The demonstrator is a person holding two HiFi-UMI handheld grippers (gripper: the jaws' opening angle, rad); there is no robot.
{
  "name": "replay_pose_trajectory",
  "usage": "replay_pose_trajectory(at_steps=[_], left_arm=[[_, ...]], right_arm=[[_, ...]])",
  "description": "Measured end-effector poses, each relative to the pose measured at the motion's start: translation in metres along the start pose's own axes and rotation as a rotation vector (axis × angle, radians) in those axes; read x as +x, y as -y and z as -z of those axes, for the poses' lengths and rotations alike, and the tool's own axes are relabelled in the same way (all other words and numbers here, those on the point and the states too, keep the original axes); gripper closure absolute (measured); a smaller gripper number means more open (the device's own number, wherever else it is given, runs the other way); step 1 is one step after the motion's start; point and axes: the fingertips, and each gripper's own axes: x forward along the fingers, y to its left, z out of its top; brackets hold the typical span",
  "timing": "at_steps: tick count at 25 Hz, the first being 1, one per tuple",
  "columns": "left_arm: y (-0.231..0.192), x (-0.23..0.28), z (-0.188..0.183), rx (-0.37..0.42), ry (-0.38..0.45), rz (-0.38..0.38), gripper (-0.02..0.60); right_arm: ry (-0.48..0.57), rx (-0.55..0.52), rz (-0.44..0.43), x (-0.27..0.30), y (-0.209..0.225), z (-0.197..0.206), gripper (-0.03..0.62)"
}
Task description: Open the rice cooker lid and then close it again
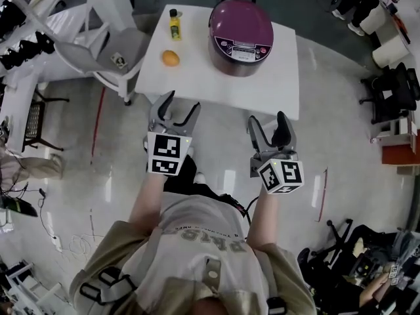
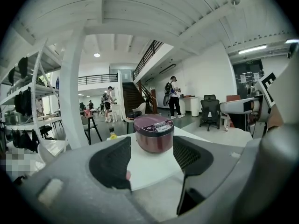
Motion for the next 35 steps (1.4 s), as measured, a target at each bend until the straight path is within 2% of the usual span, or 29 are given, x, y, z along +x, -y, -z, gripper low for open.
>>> replay_pose_trajectory(at_steps=[6, 17, 35], left_arm=[[0.002, 0.024, 0.009, 0.011, -0.02, 0.029, 0.288], [-0.013, 0.093, 0.003, 0.029, -0.033, 0.085, 0.284], [-0.062, 0.207, -0.036, 0.039, -0.018, 0.168, 0.282]], right_arm=[[-0.015, 0.009, 0.013, 0.015, 0.012, 0.011, 0.241], [-0.032, 0.001, 0.016, 0.071, 0.038, 0.013, 0.241], [-0.028, -0.008, 0.049, 0.179, 0.077, -0.009, 0.241]])
